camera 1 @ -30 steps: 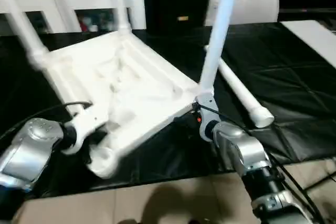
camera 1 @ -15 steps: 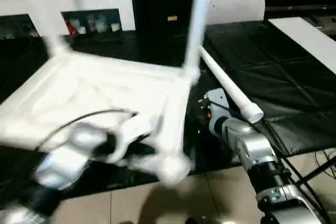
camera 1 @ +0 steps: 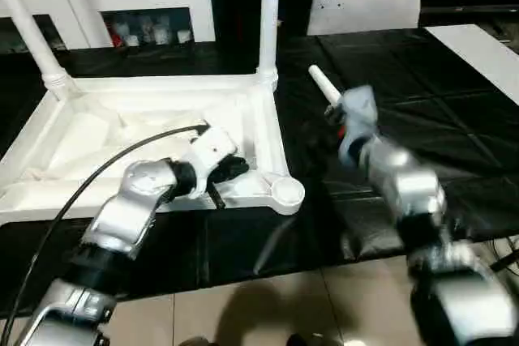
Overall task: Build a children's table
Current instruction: Rotate table base, then pick table leg
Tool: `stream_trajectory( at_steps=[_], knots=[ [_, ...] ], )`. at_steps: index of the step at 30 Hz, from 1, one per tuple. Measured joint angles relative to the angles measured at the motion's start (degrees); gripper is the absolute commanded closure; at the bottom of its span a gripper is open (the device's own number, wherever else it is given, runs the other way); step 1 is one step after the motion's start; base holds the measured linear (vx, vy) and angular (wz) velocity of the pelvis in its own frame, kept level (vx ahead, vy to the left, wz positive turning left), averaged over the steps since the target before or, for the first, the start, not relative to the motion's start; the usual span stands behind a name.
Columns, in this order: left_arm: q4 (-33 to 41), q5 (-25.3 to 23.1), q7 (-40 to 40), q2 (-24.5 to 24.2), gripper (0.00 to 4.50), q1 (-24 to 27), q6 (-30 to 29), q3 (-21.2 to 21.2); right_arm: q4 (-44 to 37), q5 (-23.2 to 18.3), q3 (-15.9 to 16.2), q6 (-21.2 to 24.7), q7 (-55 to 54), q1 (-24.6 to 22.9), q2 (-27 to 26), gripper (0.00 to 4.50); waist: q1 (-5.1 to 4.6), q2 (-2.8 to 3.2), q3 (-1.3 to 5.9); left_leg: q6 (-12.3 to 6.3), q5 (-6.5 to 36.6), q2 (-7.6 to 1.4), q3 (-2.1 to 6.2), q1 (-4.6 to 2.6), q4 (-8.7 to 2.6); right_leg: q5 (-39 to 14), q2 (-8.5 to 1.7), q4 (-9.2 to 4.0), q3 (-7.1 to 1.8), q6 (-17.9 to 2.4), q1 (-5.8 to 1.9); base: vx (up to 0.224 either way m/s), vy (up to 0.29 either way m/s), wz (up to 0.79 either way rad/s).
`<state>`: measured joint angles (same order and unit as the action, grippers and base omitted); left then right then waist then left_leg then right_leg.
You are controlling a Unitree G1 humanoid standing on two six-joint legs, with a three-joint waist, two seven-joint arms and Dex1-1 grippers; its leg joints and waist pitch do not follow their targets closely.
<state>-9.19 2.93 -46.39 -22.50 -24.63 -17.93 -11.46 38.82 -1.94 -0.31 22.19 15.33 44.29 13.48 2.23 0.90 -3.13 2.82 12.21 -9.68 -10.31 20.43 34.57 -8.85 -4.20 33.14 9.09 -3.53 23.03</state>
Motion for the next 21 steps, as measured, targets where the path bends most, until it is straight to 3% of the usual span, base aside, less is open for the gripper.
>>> stream_trajectory(
  at_steps=[3, 5, 12, 16, 17, 21],
  knots=[
    [5.04, 1.14, -1.02, -1.97, 3.49, 2.26, -2.74, 0.40, 7.96, 2.25, 1.42, 5.40, -0.48, 5.29, 2.69, 0.00, -0.08, 0.07, -0.03, 0.00, -0.01, -0.02, -0.01, -0.01, 0.05, 0.03, 0.01, 0.06, -0.01, -0.05, 0.00, 0.000, 0.000, 0.00],
    [7.28, 1.47, -1.44, -2.57, 3.40, 3.16, -3.90, 0.47, 11.11, 2.80, 1.56, 6.39, 0.22, 6.56, 4.02, 0.00, 0.01, 0.07, -0.03, 0.00, -0.01, -0.02, -0.02, -0.01, 0.07, 0.03, 0.01, 0.06, -0.01, -0.05, -0.01, 0.000, 0.000, 0.00],
    [16.54, 4.24, -3.23, -3.79, 2.89, 5.71, -9.61, 0.22, 23.99, 5.63, 3.20, 4.99, 1.62, 11.16, 5.83, 0.00, -0.20, 0.04, -0.05, 0.00, -0.01, -0.08, -0.04, 0.02, 0.25, 0.02, 0.02, 0.18, -0.01, -0.05, 0.01, 0.000, 0.000, 0.00],
    [18.38, 4.71, -3.36, -3.98, 2.46, 6.30, -11.21, -0.60, 26.80, 6.10, 3.21, 5.14, 3.05, 12.32, 5.98, 0.00, -0.24, 0.04, -0.04, -0.01, -0.02, -0.16, -0.05, 0.01, 0.37, -0.05, 0.08, 0.24, 0.00, 0.07, 0.01, 0.000, 0.000, 0.00],
    [18.69, 4.71, -3.40, -4.03, 2.41, 6.37, -11.46, -0.78, 27.38, 6.08, 3.21, 5.27, 3.35, 12.32, 5.90, 0.28, -0.23, 0.04, -0.05, -0.02, -0.03, -0.16, -0.05, 0.02, 0.40, -0.05, 0.08, 0.27, -0.01, 0.07, 0.01, 0.000, 0.000, 0.00],
    [19.68, 4.71, -3.42, -4.38, 2.03, 6.49, -12.70, -0.89, 30.96, 6.05, 3.02, 6.51, 4.03, 13.00, 5.70, 0.55, -0.25, 0.03, -0.05, -0.03, -0.03, -0.17, -0.04, 0.02, 0.53, -0.04, 0.08, 0.34, -0.01, 0.06, 0.01, 0.000, 0.000, 0.00]
  ],
)
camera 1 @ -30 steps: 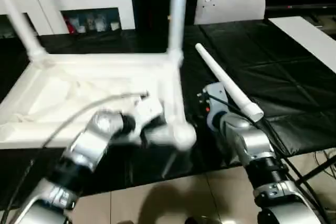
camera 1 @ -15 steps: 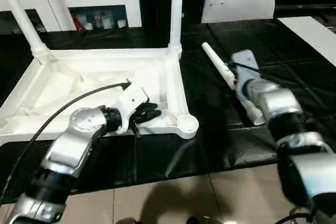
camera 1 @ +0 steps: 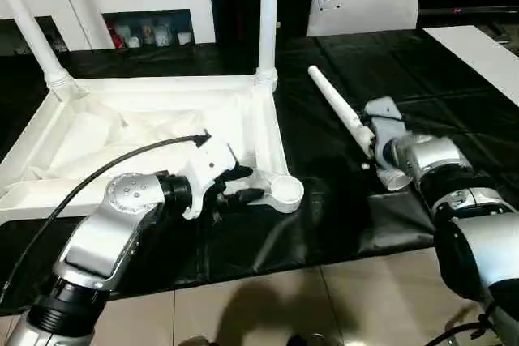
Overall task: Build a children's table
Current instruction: Pick table leg
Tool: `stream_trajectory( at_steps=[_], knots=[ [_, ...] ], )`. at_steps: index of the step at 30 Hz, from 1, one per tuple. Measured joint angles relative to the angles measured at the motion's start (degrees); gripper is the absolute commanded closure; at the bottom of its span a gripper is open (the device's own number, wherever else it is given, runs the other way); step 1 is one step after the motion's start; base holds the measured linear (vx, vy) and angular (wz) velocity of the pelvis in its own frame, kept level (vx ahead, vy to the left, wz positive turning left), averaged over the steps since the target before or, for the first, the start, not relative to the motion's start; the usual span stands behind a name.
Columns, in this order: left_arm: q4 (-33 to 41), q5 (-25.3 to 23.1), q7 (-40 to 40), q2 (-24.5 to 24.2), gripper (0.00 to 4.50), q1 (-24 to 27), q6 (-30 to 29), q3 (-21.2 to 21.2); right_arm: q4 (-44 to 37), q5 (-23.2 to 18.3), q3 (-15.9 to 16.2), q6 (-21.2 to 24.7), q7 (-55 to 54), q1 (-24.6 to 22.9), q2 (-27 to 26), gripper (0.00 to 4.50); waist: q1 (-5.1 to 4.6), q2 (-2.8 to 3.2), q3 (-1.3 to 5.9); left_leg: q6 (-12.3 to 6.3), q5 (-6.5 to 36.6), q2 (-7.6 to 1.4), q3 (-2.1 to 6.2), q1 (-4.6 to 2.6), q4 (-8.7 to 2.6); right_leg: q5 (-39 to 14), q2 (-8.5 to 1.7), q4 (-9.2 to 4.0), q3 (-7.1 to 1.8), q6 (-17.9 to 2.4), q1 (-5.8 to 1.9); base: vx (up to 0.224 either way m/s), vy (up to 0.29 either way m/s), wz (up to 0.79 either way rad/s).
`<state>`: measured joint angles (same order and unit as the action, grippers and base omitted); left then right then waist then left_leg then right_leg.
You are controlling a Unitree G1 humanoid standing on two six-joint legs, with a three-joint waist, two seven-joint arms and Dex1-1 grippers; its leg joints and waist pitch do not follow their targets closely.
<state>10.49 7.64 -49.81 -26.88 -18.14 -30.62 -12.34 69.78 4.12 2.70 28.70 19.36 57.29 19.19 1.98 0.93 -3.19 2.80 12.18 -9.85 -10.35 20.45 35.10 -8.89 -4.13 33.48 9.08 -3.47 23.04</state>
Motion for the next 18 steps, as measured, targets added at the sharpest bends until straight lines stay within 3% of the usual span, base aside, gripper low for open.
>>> stream_trajectory(
  at_steps=[11, 18],
  knots=[
    [0.02, -0.06, 0.12, -0.41, 1.12, -0.02, -0.45, -1.18, 3.61, -0.60, -2.30, 2.47, 0.59, 2.54, 0.45, 1.46, -0.03, 0.01, 0.00, 0.00, 0.00, -0.01, 0.00, 0.02, 0.06, 0.01, 0.00, 0.04, 0.00, -0.02, 0.00, 0.000, 0.000, 0.00],
    [0.02, -0.07, 0.36, -0.42, 1.04, -0.06, -0.26, -1.75, 5.03, -0.53, -2.36, 1.90, 2.67, 2.98, 1.45, 2.07, -0.06, 0.00, 0.00, 0.00, 0.00, -0.02, 0.00, 0.04, 0.11, 0.01, 0.00, 0.06, 0.00, -0.01, 0.00, 0.000, 0.000, 0.00]
  ],
)
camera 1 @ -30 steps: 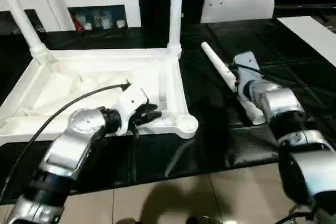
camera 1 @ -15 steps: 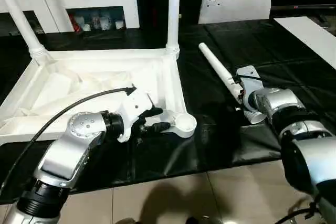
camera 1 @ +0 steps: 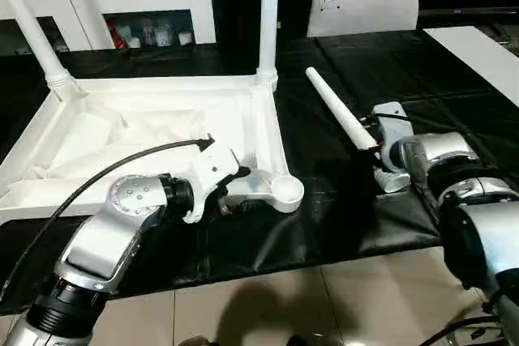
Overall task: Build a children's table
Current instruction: Pick table leg
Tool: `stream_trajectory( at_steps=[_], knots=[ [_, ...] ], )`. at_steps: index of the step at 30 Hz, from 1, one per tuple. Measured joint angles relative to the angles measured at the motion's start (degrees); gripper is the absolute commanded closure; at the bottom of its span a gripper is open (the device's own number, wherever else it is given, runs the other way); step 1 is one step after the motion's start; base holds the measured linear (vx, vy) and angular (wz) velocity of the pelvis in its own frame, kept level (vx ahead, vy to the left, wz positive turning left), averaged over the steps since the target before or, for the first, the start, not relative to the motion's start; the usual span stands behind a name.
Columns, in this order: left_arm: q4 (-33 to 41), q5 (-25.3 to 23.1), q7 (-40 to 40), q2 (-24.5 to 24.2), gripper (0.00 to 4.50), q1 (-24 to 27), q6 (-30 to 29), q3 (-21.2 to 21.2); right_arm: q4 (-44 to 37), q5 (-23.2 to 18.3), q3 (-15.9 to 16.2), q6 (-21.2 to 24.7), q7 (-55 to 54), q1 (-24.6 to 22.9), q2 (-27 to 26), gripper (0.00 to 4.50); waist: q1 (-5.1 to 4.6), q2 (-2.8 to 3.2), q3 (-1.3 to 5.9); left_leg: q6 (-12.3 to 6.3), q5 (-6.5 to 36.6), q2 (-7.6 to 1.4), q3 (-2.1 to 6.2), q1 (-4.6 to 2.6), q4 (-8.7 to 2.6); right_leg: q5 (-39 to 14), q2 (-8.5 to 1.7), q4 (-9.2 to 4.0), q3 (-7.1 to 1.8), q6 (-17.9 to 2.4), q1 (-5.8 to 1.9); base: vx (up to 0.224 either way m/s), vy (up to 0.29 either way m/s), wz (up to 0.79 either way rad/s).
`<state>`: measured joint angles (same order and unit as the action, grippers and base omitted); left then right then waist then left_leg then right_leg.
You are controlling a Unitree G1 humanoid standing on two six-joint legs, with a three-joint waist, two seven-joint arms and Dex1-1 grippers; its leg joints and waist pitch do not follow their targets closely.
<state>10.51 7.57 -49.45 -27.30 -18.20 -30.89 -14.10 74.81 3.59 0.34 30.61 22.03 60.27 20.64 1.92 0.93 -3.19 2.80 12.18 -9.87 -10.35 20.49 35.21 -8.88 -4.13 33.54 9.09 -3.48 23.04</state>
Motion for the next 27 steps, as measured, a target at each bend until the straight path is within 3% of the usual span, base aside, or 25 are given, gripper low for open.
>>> stream_trajectory(
  at_steps=[3, 11, 20, 23, 25, 27],
  knots=[
    [-0.03, -0.54, 0.41, 0.21, 1.04, 0.00, 1.03, -0.46, 0.07, -0.03, -0.12, -0.07, 0.36, 0.00, 0.23, 2.37, 0.00, 0.00, 0.00, 0.00, 0.00, 0.00, 0.00, 0.00, 0.00, 0.00, 0.00, 0.00, 0.00, 0.00, 0.00, 0.000, 0.000, 0.00],
    [-0.63, -0.94, 1.52, 0.88, 1.04, -0.51, 2.49, -0.82, 0.35, -2.08, -3.59, -1.66, -0.91, -0.01, 0.60, 2.58, -0.02, 0.05, -0.02, 0.00, 0.00, 0.00, 0.00, 0.04, 0.01, 0.01, 0.00, 0.00, 0.00, -0.01, 0.04, 0.000, 0.000, 0.00],
    [-2.42, -1.61, 5.75, 3.31, 1.04, -0.72, 4.20, 0.81, -0.30, -9.31, -12.68, -6.32, -3.85, -0.15, 0.82, 2.62, -0.03, 0.23, -0.12, 0.00, 0.00, -0.01, 0.00, 0.07, 0.08, 0.02, 0.00, 0.02, 0.00, -0.03, 0.05, 0.000, 0.000, 0.00],
    [-4.20, -0.94, 9.11, 6.46, 1.04, -2.72, 4.12, 3.33, -6.72, -14.20, -16.85, -12.45, -0.13, -2.01, 0.05, 2.62, 0.03, 0.37, -0.21, -0.02, 0.00, -0.01, 0.02, 0.19, 0.18, 0.04, 0.00, 0.04, 0.02, -0.04, 0.10, 0.000, 0.000, 0.00],
    [-5.75, 0.88, 11.90, 9.48, 1.04, -5.69, 3.27, 6.57, -14.91, -18.90, -19.39, -11.82, 4.95, -3.93, -1.82, 2.62, -0.01, 0.39, -0.22, -0.12, -0.04, -0.04, 0.03, 0.32, 0.20, 0.04, 0.03, 0.06, 0.02, -0.04, 0.10, 0.000, 0.000, 0.00],
    [-6.79, 3.93, 13.66, 12.32, 0.69, -8.60, 2.25, 9.29, -25.02, -23.97, -20.90, -9.12, 9.89, -7.72, -4.42, 2.62, 0.17, 0.38, -0.21, -0.36, -0.17, -0.08, 0.08, 0.47, 0.21, 0.03, 0.07, 0.05, 0.05, -0.03, 0.08, 0.000, 0.000, 0.00]
  ],
)
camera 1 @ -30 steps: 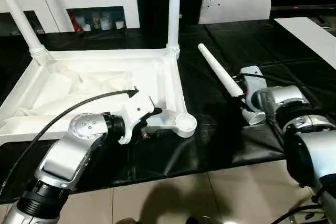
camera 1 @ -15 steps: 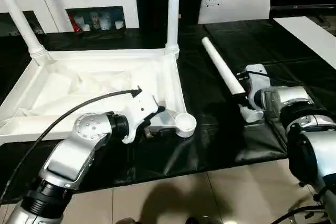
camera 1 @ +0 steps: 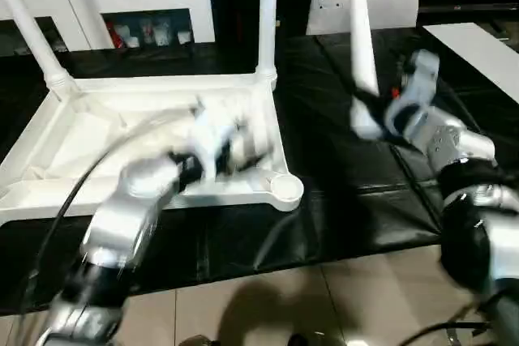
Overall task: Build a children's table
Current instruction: Pick table leg
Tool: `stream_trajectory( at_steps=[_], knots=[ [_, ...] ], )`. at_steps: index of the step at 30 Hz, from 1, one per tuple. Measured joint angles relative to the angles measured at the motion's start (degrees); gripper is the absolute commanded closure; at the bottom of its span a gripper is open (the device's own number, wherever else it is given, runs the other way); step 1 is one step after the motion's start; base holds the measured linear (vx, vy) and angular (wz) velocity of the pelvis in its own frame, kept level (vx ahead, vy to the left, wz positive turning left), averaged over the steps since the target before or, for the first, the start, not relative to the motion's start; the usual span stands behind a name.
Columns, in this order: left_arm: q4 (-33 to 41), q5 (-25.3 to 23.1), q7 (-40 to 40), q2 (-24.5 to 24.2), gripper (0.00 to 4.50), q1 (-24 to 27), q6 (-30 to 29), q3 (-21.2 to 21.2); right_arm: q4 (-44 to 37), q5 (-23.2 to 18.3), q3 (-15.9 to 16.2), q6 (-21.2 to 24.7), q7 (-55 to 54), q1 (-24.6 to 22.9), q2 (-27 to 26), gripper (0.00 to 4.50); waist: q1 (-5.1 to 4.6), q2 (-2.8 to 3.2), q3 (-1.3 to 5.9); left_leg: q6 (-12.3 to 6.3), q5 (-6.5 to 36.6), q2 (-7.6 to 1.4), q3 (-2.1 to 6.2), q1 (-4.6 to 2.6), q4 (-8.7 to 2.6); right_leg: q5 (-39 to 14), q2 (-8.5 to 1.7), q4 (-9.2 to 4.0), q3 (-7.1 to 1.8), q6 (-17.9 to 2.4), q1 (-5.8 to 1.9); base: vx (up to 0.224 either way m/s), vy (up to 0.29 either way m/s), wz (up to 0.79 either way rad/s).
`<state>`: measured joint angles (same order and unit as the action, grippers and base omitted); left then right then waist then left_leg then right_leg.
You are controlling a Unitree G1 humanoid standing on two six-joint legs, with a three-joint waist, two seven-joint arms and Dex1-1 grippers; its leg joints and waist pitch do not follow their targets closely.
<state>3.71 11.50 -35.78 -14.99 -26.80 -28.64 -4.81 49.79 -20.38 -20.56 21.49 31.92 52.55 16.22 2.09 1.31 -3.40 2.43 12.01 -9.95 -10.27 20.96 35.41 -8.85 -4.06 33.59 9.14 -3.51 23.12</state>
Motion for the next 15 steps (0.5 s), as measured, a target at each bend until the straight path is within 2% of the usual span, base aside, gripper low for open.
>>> stream_trajectory(
  at_steps=[2, 3, 4, 7, 9, 15],
  knots=[
    [-0.28, 1.81, 0.63, 1.08, 0.63, -1.29, -0.46, 0.95, -5.43, -3.26, -0.10, 2.21, 2.98, -2.71, -1.87, 2.62, 0.10, 0.05, 0.03, -0.06, 0.01, -0.01, 0.02, 0.02, 0.00, 0.00, 0.02, -0.01, 0.00, -0.01, 0.01, 0.000, 0.000, 0.00],
    [-0.69, 3.60, 1.42, 3.17, 0.47, -2.23, -1.35, 2.26, -12.57, -7.11, -0.44, 4.69, 5.89, -7.30, -2.94, 2.62, 0.58, 0.01, 0.01, -0.10, 0.02, -0.03, 0.04, 0.04, 0.00, -0.01, 0.02, -0.04, 0.07, 0.00, 0.01, 0.000, 0.000, 0.00],
    [-0.99, 4.54, 1.89, 3.87, 0.47, -2.71, -1.72, 3.05, -15.75, -9.16, -0.37, 6.03, 7.56, -9.42, -4.02, 2.62, 0.88, 0.02, 0.01, -0.12, 0.03, -0.03, 0.04, 0.03, 0.00, -0.01, 0.01, -0.05, 0.07, 0.00, 0.03, 0.000, 0.000, 0.00],
    [-2.60, 6.94, 4.36, 6.91, 0.23, -5.31, -3.00, 5.46, -22.18, -13.31, 0.85, 9.28, 10.90, -14.33, -4.76, 2.62, 1.64, 0.03, 0.00, -0.27, -0.06, -0.03, 0.04, 0.03, 0.07, 0.01, -0.02, -0.10, 0.10, 0.03, 0.12, 0.000, 0.000, 0.00],
    [-4.63, 11.32, 6.69, 10.92, 0.05, -8.30, -5.26, 9.72, -29.56, -17.74, 1.75, 12.42, 13.22, -18.79, -5.05, 2.62, 2.47, -0.03, 0.00, -0.27, -0.07, -0.01, 0.03, 0.03, 0.08, 0.03, -0.07, -0.14, 0.14, 0.05, 0.11, 0.000, 0.000, 0.00],
    [-6.34, 19.43, 7.34, 15.46, 0.00, -12.33, -8.77, 12.69, -41.30, -24.43, 5.25, 21.17, 17.07, -25.11, -6.03, 2.62, 3.18, -0.04, 0.00, -0.26, -0.08, 0.00, 0.05, 0.01, 0.08, 0.07, -0.06, -0.24, 0.19, 0.11, 0.02, 0.000, 0.000, 0.00]
  ],
)
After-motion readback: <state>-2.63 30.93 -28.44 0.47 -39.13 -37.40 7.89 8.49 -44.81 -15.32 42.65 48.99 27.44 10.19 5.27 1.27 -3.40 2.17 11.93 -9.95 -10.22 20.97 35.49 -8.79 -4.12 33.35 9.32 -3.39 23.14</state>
